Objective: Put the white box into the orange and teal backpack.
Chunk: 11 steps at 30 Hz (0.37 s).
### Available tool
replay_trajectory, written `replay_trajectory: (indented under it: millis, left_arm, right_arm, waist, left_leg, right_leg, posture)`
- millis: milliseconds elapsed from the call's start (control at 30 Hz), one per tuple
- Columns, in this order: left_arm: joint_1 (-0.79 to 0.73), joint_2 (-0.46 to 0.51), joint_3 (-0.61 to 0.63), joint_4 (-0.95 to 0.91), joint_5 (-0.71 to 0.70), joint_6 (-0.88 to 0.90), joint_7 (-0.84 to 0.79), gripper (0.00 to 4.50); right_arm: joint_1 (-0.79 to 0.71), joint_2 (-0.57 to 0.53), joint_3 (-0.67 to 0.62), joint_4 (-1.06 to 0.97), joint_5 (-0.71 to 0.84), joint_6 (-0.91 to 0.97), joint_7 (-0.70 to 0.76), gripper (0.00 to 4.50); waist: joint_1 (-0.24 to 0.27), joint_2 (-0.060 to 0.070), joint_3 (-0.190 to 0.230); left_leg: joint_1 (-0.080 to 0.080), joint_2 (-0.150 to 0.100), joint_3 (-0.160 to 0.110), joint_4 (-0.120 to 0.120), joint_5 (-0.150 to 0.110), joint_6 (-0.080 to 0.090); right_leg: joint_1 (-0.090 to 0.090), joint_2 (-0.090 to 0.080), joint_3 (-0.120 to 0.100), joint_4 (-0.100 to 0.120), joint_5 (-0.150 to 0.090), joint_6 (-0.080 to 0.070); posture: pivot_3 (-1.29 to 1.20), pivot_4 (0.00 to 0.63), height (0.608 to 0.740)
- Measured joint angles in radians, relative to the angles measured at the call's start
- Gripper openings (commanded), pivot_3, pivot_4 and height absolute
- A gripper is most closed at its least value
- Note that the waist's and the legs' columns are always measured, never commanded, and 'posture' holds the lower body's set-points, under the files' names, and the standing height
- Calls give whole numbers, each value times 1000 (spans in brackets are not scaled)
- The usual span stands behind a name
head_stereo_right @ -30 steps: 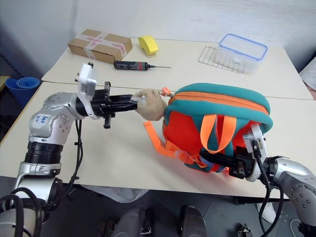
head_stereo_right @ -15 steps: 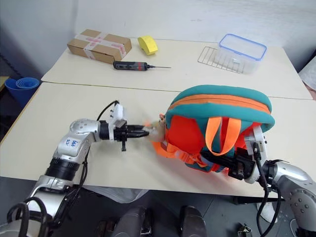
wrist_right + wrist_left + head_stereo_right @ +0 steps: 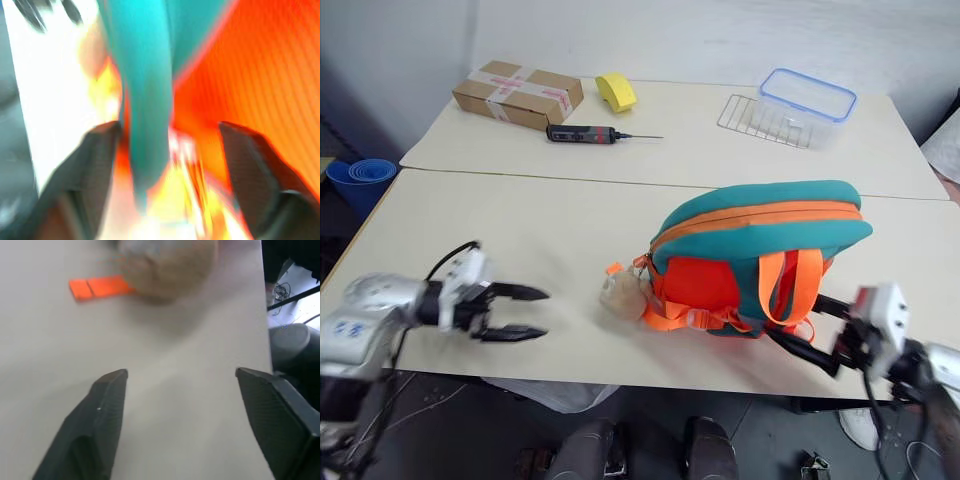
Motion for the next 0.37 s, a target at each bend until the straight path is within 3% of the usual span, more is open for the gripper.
replay_trajectory:
  millis: [200,367]
  left_arm:
    - [251,-66,141,-85,26,-153,96,4500]
    - [283,-83,157,-108,57,-235,159,4500]
  right_arm:
    - [-34,-87,-110,267,-85,-184,83,4449]
    - [-139,-101,-63,394,-131,-269,110,4449]
  waist:
    - [-15,1,0]
    - [-24,2,0]
  left_leg:
    - [3,1,2,-2,-5,-7]
    - [4,1,2,-6,-3,-10]
  right_leg:
    - [-1,-3,3,0,-1,-1]
    - [-3,-3,2,2,-2,-4]
  posture:
    - [0,150,740]
    - [0,150,740]
